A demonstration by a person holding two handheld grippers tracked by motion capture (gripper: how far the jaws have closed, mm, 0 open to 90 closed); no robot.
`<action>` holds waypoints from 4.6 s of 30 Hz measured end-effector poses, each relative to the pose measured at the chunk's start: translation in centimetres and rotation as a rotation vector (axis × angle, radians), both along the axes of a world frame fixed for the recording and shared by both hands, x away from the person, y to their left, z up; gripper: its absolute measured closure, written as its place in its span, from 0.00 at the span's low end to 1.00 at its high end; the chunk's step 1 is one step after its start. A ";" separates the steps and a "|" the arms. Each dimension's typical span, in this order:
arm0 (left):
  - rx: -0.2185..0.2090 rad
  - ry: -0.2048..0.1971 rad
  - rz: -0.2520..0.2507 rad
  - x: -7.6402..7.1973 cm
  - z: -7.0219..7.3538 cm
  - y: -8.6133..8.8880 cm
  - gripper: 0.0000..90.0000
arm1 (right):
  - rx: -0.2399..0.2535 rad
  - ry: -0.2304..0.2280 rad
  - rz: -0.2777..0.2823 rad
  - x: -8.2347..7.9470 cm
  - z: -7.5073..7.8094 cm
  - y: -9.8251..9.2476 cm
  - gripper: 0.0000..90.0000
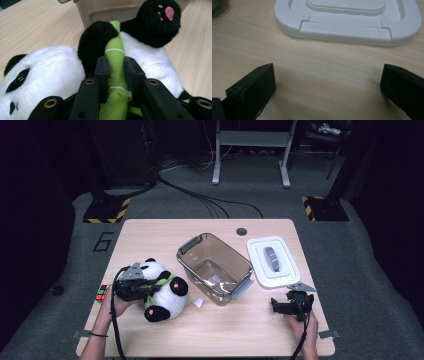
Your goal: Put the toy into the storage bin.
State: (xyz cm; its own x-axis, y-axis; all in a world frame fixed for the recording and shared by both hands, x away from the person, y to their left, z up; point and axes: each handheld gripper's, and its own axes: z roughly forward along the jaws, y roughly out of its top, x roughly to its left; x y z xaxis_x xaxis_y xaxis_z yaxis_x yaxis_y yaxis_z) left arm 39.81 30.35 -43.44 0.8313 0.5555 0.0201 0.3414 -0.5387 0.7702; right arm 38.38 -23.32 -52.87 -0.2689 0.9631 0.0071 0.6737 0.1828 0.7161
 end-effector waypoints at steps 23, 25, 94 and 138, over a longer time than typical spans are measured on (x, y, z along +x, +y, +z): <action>-0.017 -0.050 -0.061 -0.3 2.5 0.4 0.84 | -0.001 0.001 -0.002 0.0 0.0 0.0 0.00; -0.020 -0.053 -0.062 -0.4 2.7 0.5 0.84 | -0.001 0.000 -0.002 0.0 0.0 0.0 0.00; -0.005 -0.287 -0.229 3.1 17.5 -5.4 0.84 | 0.001 -0.002 -0.001 0.0 0.0 0.0 0.00; 0.068 -0.251 -0.421 8.9 13.4 -16.6 0.84 | 0.002 -0.002 0.000 0.0 0.0 0.0 0.00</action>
